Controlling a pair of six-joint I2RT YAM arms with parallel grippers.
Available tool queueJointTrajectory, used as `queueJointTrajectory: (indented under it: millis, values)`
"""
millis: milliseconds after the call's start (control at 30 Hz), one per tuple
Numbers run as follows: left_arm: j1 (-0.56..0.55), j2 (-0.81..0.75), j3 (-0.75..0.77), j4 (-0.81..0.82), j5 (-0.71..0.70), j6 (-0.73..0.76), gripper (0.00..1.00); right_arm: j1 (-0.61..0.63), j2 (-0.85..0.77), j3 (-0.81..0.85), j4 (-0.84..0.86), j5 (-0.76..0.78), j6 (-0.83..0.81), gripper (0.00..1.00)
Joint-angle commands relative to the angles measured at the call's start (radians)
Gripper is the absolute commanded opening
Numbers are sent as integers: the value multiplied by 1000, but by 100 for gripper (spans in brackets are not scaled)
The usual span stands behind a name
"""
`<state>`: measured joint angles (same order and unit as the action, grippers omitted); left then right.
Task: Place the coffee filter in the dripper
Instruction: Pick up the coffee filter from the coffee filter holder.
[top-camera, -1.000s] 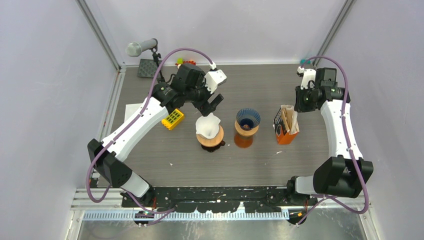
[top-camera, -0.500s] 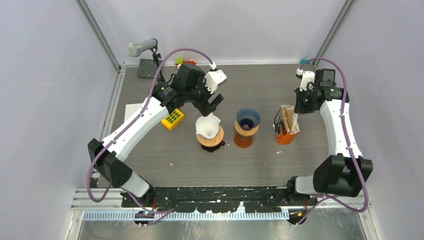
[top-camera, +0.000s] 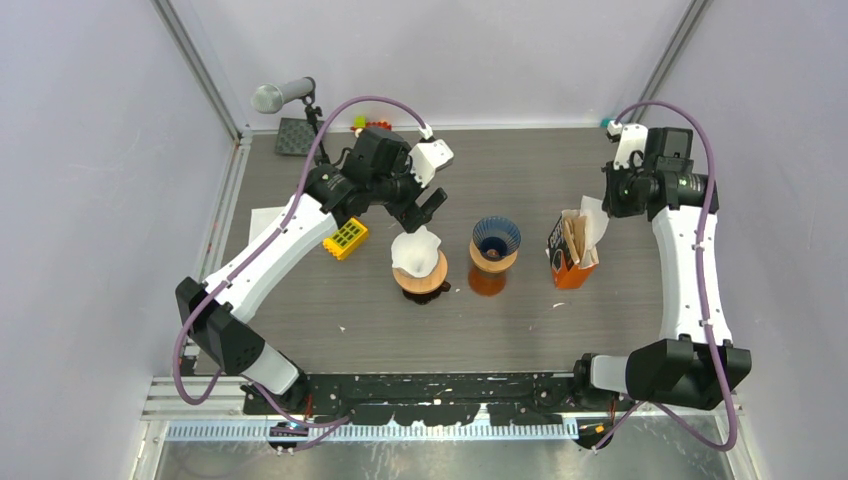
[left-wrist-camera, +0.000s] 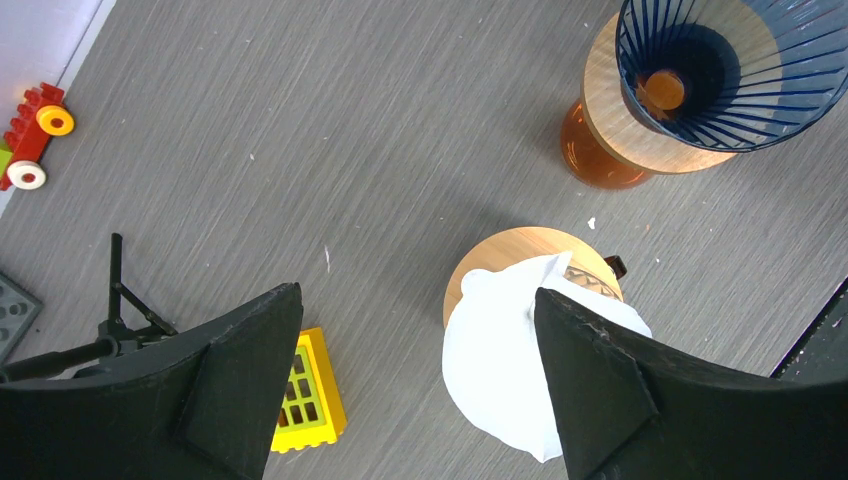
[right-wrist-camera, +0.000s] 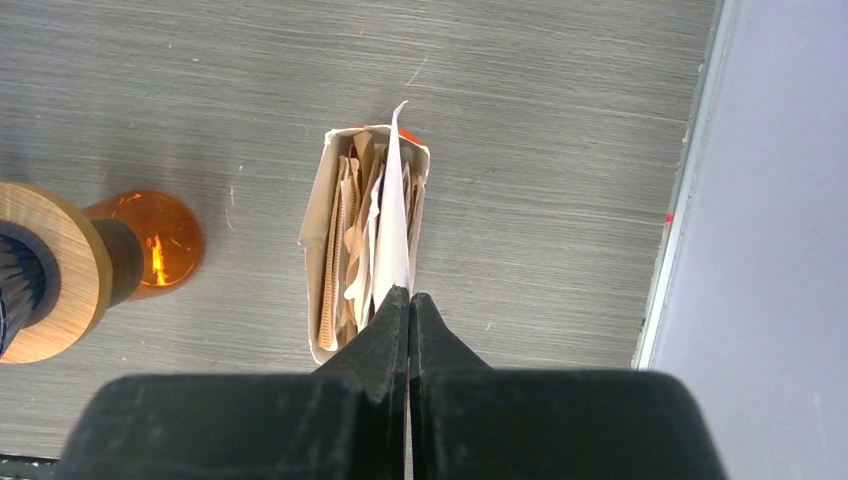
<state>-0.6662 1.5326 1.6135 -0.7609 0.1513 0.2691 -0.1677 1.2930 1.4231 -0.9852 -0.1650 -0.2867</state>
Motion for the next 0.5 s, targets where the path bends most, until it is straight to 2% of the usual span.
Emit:
queueJointTrajectory:
  millis: [0,233,467]
  values:
    - [4,-7,39,2,10,5,88,-5,-37,70,-23,41,-15,0]
    - [4,4,89,-4,13,-11,88,-4,-12,277,-89,6,-7,0]
    - [4,30,156,27,96,-78,88,7,41,464,-140,-202,74,0]
